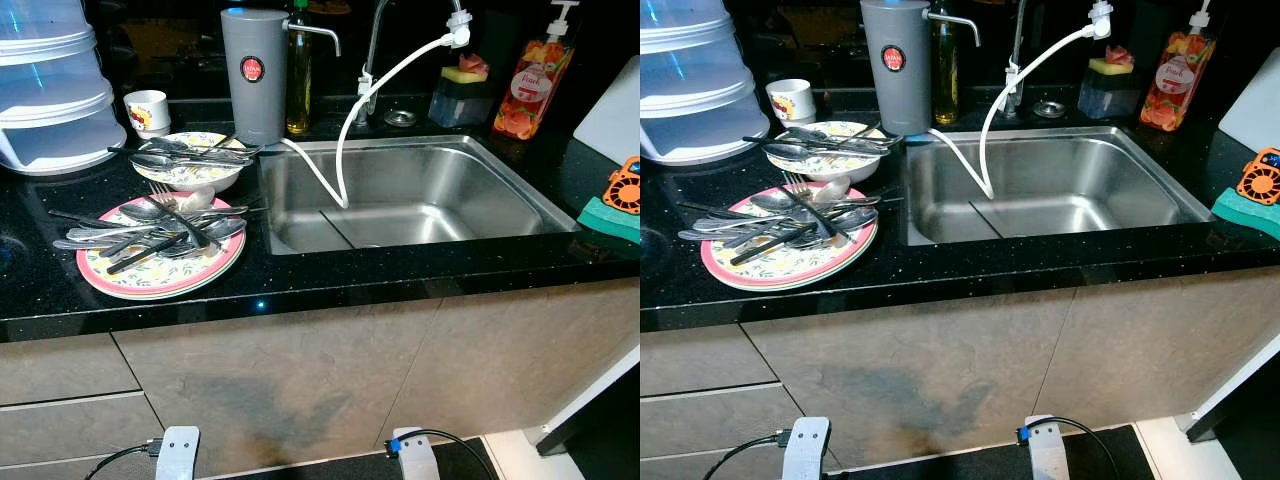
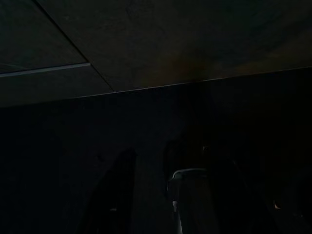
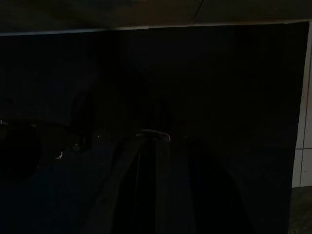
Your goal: Kitchen organization
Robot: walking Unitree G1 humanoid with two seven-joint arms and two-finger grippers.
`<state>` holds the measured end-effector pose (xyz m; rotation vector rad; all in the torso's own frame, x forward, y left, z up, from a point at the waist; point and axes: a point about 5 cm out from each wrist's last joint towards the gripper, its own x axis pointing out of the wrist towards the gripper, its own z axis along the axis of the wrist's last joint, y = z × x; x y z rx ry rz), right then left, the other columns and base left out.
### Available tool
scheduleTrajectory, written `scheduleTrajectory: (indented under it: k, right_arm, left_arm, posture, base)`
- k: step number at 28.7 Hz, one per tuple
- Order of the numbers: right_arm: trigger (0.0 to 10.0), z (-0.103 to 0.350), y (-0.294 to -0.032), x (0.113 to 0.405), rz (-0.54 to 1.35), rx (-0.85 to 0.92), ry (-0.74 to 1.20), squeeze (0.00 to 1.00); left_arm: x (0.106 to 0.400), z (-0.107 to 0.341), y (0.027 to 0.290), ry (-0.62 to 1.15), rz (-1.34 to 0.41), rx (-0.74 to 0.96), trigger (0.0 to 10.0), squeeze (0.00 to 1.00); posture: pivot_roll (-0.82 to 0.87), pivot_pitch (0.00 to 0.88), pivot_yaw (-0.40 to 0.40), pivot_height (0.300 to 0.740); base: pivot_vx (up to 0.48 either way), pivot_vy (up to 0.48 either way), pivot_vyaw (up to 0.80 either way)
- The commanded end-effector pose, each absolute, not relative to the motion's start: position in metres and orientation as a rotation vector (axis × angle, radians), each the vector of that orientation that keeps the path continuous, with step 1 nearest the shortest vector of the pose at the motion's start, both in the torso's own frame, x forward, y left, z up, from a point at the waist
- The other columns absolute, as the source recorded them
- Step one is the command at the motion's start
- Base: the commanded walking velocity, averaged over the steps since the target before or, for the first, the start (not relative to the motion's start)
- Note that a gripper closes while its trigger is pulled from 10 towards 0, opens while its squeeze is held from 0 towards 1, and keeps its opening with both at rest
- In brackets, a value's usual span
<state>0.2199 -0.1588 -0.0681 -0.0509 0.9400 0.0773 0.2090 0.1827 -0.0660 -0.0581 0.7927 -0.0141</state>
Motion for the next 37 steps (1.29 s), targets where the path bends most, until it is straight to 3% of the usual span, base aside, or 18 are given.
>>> scheduleTrajectory:
  k: [1,22,37]
  right_arm:
    - [10.0,-0.071,-0.161,0.215,0.075,-0.055,0.958,0.00]
    - [10.0,-0.063,-0.161,0.228,0.085,-0.070,0.930,0.00]
    - [10.0,-0.065,-0.163,0.224,0.097,-0.081,0.940,0.00]
  left_arm:
    - [0.203,-0.070,0.181,0.812,-0.008,-0.066,10.0,0.00]
    - [0.218,-0.060,0.189,0.772,0.028,-0.059,10.0,0.00]
    - [0.212,-0.064,0.188,0.773,0.054,-0.079,10.0,0.00]
  posture:
    - [-0.02,0.098,-0.013,0.740]
    - [-0.01,0.092,-0.004,0.740]
    - [-0.01,0.094,-0.031,0.740]
  base:
    - [0.000,0.000,0.00]
    - [0.000,0.000,0.00]
    - [0.000,0.000,0.00]
